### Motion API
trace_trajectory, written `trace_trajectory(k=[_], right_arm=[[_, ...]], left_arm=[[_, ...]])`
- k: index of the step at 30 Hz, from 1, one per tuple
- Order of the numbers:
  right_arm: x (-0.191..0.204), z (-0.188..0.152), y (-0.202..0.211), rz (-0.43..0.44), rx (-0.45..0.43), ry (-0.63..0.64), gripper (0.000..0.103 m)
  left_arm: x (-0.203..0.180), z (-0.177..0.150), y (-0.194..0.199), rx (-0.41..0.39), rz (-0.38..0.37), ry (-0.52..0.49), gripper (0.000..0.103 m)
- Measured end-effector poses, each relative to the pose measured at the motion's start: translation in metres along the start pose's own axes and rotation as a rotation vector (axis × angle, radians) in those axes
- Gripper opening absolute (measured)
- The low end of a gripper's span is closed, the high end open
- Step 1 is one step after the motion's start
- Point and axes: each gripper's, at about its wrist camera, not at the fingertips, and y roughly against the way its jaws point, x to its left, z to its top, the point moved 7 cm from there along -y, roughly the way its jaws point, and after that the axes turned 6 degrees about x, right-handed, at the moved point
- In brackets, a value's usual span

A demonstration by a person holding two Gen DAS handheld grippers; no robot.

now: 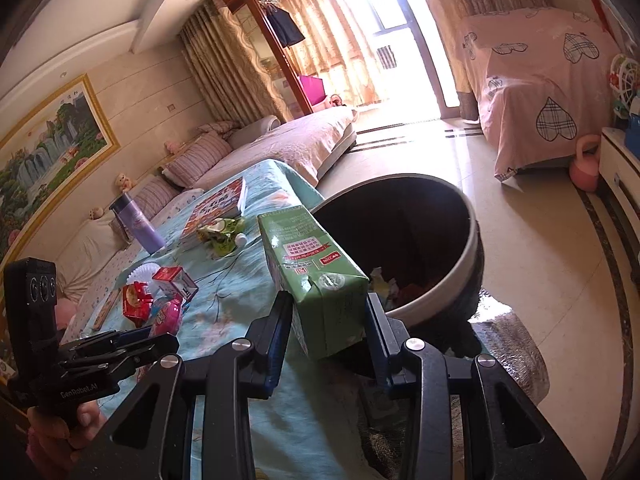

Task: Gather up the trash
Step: 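Carry the pink candy pack with the left tool while the right tool carries the green carton over the bin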

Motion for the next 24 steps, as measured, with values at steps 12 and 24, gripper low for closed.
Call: trace_trajectory(k=[12, 24], right_arm=[[-0.025, 0.012, 0.002, -0.038, -0.01, -0.018, 0.037], [-0.04, 0.03, -0.007, -0.073, 0.004, -0.01, 0.037]], left_arm=[[-0.022, 0.022, -0.013, 0.007, -0.009, -0.047, 0.042], [-0.046, 0.067, -0.035, 0.003, -0.004, -0.115, 0.042]])
